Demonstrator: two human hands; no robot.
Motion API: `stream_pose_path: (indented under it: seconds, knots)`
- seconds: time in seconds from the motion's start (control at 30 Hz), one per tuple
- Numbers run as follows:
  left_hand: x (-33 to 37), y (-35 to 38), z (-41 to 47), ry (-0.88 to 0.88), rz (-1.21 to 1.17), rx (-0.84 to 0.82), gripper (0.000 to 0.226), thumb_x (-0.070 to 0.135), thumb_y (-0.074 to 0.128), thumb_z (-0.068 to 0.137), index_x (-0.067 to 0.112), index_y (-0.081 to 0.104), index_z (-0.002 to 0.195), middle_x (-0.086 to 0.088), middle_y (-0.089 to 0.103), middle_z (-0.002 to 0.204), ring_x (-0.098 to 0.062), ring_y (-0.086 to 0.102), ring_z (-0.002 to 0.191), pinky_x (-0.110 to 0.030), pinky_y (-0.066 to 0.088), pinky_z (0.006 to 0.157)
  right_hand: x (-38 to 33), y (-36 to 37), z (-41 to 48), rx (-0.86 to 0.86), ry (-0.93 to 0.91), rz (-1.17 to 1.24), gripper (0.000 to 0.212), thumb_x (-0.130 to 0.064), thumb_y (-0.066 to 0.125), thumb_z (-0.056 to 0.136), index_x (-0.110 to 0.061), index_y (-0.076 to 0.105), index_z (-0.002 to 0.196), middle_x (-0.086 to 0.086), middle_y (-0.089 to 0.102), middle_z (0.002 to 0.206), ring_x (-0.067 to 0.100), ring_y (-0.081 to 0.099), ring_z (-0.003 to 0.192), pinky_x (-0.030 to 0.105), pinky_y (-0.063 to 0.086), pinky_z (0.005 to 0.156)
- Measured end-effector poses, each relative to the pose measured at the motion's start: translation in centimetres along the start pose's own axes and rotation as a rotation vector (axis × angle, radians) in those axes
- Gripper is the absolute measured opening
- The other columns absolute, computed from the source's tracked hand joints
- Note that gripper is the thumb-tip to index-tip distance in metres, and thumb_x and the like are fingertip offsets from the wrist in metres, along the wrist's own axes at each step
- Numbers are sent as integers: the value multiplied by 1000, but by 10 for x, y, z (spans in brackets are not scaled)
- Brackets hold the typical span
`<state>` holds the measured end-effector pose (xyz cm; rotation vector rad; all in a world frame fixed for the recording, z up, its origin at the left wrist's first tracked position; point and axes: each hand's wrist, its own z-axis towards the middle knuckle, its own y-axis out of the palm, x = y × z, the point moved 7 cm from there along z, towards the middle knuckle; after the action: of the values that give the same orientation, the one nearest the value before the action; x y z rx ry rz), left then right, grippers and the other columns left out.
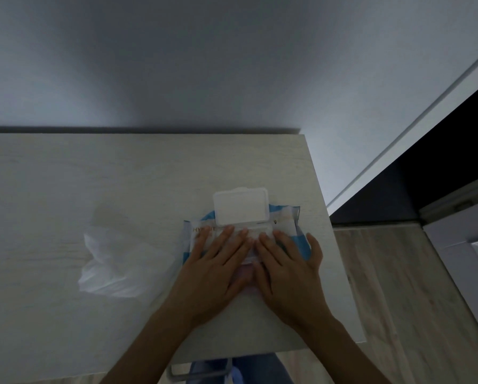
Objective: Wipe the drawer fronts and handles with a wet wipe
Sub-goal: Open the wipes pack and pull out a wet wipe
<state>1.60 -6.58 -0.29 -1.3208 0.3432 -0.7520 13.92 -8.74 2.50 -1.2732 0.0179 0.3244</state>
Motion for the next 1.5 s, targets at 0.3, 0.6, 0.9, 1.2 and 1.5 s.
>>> stream_pose_path:
  seconds: [0.3,0.6,0.9,1.2,1.5]
  knots:
    - [-56,-22,44,-685,-826,129,79,26,60,97,39,1,147,1,45,144,-22,42,137,-56,12,121,9,-10,84,-173,186,240,57,-33,39,102,-20,16,153,5,27,156,19,21,145,38,4,115]
    - [-6,-17,-17,99,28,84,62,47,19,106,13,70,120,-9,68,124,-24,62,116,-42,23,115,-2,-11,5,-66,-232,165,37,-38,52,82,-16,70,106,0,70,107,14,60,102,38,28,106]
    - [-19,-6,-16,34,55,-74,62,47,13,107,17,63,129,-5,62,134,-23,58,125,-34,16,115,-1,20,-14,-140,-196,102,56,-47,26,101,-9,59,126,9,61,130,18,46,128,34,17,117]
    - [-10,-21,-15,-48,96,-41,59,40,19,107,16,73,113,-7,69,123,-23,66,114,-38,30,108,-2,11,-8,-27,-66,132,49,-46,38,95,-12,70,111,5,69,115,18,63,109,30,37,102]
    - [-119,-91,-118,-1119,-210,448,47,15,69,91,-2,53,132,-27,52,130,-41,45,120,-52,37,103,-57,-7,7,215,-65,315,30,-26,47,89,-8,69,100,7,68,100,13,51,99,29,49,87]
